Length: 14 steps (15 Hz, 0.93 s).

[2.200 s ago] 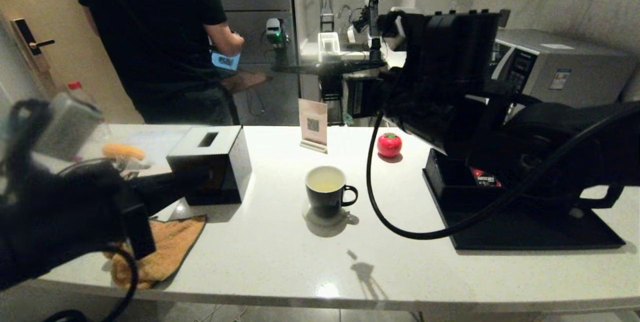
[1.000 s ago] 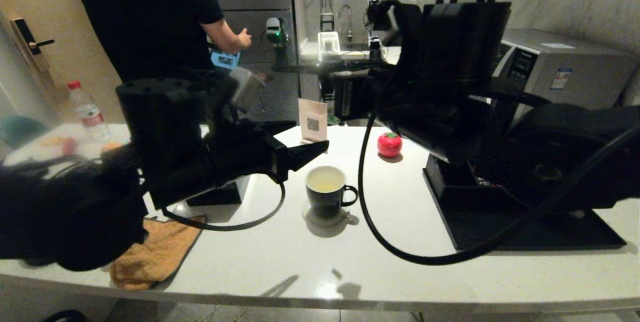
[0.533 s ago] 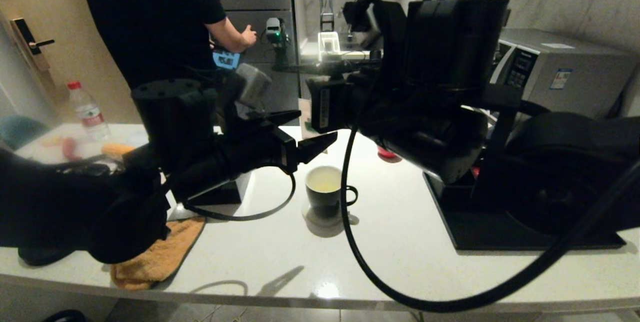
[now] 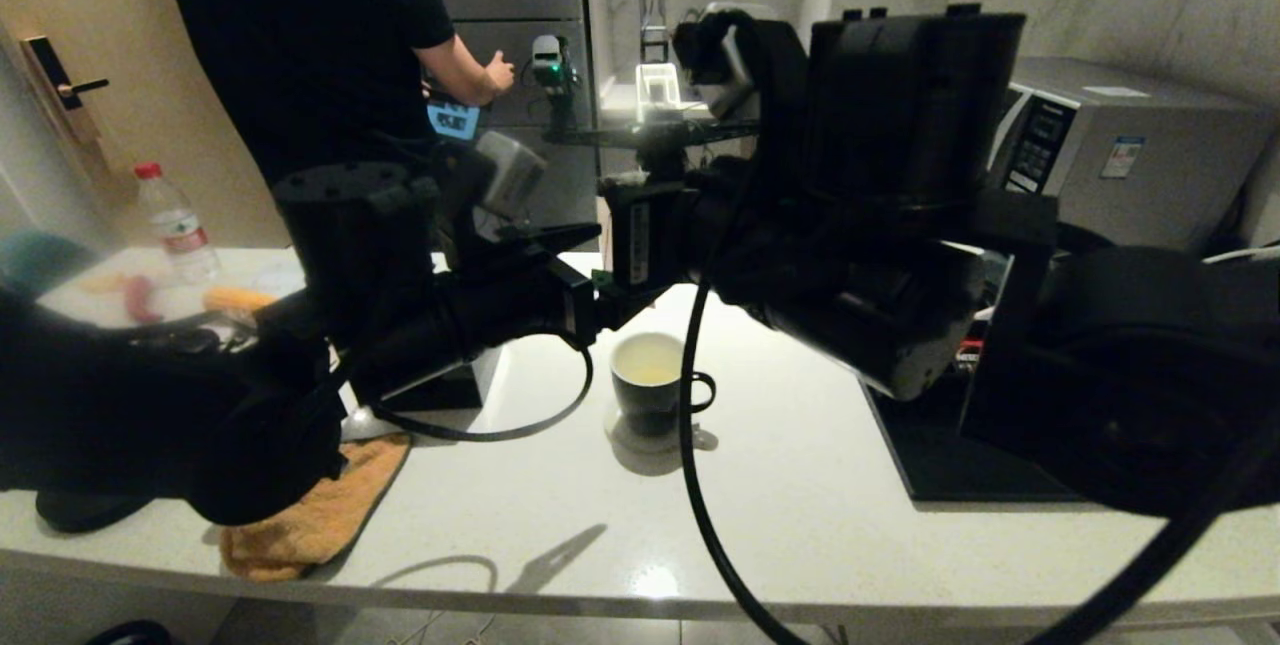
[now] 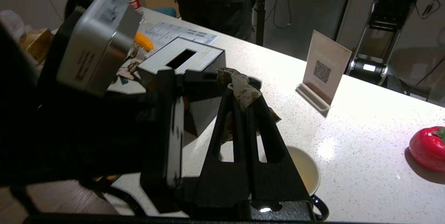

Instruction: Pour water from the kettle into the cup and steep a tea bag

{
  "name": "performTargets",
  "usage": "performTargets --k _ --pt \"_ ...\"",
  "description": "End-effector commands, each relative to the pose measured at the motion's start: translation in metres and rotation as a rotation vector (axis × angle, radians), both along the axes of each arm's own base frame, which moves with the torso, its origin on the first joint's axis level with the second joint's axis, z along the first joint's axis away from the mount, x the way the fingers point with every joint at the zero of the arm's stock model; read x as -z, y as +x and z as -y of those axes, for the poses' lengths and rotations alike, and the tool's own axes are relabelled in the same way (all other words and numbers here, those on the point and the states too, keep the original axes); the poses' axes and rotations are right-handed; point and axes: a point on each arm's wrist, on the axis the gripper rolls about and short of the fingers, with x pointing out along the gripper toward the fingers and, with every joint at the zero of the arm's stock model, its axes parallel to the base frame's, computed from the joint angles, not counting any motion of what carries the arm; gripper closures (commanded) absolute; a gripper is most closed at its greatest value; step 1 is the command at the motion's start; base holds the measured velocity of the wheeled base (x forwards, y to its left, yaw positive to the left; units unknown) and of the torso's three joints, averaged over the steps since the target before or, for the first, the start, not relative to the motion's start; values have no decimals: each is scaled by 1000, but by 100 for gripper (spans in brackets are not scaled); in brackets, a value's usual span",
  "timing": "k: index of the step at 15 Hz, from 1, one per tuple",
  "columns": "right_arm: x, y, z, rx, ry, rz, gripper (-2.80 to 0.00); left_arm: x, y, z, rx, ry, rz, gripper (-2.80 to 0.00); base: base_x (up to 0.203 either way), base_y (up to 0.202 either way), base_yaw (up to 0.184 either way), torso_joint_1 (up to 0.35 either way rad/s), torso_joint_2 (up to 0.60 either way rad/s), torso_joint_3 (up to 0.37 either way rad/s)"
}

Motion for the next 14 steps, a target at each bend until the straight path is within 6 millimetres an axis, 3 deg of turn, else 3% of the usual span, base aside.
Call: performTargets --k 1,14 --pt "1 -5 3 -4 -4 -3 0 -2 0 -1 0 -5 7 -280 0 0 0 0 0 0" --pt "-2 -10 4 -14 1 1 0 -4 1 0 -1 -20 34 -280 0 0 0 0 0 0"
